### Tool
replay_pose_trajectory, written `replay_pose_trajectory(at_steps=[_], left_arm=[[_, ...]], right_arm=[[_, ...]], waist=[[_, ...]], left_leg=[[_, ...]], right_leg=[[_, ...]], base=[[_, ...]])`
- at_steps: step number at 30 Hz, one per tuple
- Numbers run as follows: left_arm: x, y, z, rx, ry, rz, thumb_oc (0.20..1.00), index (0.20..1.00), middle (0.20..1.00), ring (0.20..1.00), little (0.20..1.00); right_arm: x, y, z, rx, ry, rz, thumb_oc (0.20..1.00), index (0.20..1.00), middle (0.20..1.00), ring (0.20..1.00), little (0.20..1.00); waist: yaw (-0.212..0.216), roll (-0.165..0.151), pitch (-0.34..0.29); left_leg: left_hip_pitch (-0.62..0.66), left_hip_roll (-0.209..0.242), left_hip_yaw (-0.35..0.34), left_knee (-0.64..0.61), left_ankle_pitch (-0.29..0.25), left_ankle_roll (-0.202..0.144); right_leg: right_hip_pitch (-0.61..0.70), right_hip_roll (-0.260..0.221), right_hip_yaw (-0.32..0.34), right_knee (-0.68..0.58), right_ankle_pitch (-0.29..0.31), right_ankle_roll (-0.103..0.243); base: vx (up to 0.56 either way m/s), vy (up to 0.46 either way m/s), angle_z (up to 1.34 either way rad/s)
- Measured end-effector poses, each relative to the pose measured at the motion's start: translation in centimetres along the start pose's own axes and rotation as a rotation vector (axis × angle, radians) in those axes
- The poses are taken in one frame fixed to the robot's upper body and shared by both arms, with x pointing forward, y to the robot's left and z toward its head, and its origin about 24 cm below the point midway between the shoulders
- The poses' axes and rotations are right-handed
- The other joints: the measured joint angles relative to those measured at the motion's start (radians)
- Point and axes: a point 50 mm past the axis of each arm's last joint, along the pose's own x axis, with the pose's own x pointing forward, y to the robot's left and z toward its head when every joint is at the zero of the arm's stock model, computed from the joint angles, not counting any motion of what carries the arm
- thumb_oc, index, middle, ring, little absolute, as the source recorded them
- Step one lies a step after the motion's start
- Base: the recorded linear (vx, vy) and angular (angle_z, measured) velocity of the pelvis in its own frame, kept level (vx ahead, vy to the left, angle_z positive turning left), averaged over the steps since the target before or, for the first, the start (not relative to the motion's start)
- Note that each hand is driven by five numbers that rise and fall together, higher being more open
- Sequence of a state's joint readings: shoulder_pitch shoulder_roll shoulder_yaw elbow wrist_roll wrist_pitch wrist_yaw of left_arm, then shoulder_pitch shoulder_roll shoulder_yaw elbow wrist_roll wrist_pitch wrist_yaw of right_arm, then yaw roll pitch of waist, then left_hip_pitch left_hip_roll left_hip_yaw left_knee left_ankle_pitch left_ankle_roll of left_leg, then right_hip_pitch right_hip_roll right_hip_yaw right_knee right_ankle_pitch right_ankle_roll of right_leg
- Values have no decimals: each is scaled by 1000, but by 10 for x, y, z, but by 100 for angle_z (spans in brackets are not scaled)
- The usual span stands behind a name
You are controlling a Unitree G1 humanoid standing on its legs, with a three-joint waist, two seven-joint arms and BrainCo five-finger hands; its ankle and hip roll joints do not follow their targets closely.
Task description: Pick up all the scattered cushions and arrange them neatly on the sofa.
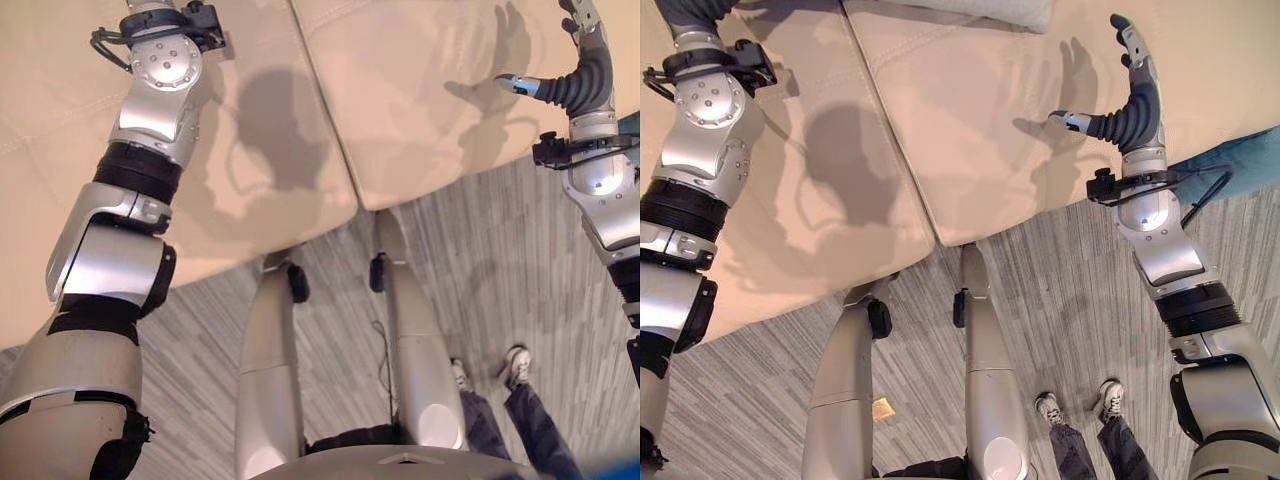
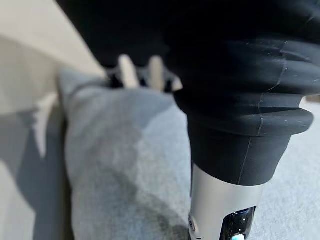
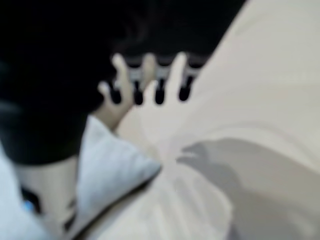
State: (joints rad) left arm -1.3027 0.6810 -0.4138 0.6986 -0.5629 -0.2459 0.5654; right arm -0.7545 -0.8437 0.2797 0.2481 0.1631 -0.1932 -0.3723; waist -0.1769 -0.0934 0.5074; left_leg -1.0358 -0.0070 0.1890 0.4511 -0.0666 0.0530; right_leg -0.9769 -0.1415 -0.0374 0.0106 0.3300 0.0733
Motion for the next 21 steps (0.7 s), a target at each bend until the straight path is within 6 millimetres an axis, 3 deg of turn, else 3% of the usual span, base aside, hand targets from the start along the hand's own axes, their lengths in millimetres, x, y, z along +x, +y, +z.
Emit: replay_pose_trajectory(at_steps=[1,7,21], left_arm=[[0,-3,1,-3,0,-8,200,200,200,200,200],[2,-3,5,-7,-15,-6,200,200,200,200,200],[0,-2,13,-64,-51,-5,200,200,200,200,200]], right_arm=[[-1,1,-1,2,3,6,1000,1000,1000,1000,1000],[-1,2,5,23,-25,18,1000,1000,1000,1000,1000],[-1,-2,7,54,-40,0,1000,1000,1000,1000,1000]], waist=[[2,0,0],[2,-4,-2],[4,-5,-3]], left_leg=[[-5,1,-1,6,-1,1],[-21,-2,-1,24,-4,4],[-11,0,0,22,-3,5]], right_leg=[[-4,0,0,5,0,0],[-12,-5,1,10,-8,15],[-13,-4,4,25,0,6]], base=[[0,0,0],[0,0,0],[0,0,0]])
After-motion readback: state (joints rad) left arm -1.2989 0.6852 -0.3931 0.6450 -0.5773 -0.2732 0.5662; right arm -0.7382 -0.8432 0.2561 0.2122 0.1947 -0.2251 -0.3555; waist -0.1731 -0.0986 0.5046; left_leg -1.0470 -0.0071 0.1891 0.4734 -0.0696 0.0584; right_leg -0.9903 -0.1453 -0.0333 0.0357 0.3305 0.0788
